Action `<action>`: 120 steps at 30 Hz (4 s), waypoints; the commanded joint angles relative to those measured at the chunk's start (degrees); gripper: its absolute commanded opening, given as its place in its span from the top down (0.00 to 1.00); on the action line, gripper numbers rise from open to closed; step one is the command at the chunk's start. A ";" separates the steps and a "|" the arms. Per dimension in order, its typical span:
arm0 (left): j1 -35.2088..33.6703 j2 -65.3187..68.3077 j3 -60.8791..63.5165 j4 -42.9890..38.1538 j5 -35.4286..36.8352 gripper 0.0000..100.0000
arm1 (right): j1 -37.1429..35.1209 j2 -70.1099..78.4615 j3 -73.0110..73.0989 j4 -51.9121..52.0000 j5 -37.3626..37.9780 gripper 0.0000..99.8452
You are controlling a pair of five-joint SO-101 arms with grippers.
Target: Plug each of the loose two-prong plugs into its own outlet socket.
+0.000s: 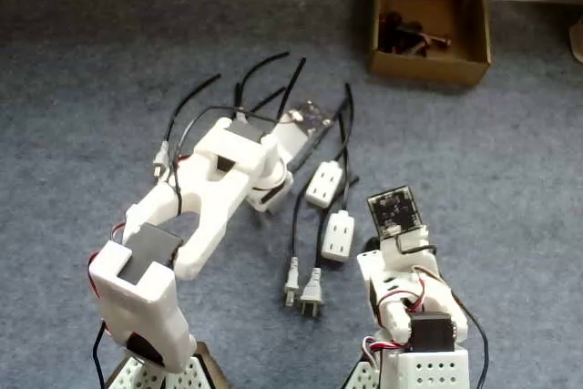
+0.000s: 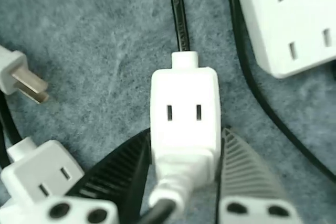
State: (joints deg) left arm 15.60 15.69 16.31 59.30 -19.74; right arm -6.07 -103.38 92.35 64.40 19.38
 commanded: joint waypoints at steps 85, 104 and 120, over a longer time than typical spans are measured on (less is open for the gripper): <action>-70.64 24.75 -43.56 -2.55 -12.75 0.99 | -1.63 -0.66 2.42 -1.71 0.97 0.99; -67.65 30.90 -51.47 1.41 -2.90 0.80 | -1.63 -0.66 2.42 -1.71 1.93 0.99; -66.24 31.08 -60.18 12.04 -4.22 0.80 | -1.63 -0.66 2.42 -1.71 2.37 0.99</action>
State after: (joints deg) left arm -52.18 47.34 -40.92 70.81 -23.16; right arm -6.95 -103.38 95.08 63.87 20.88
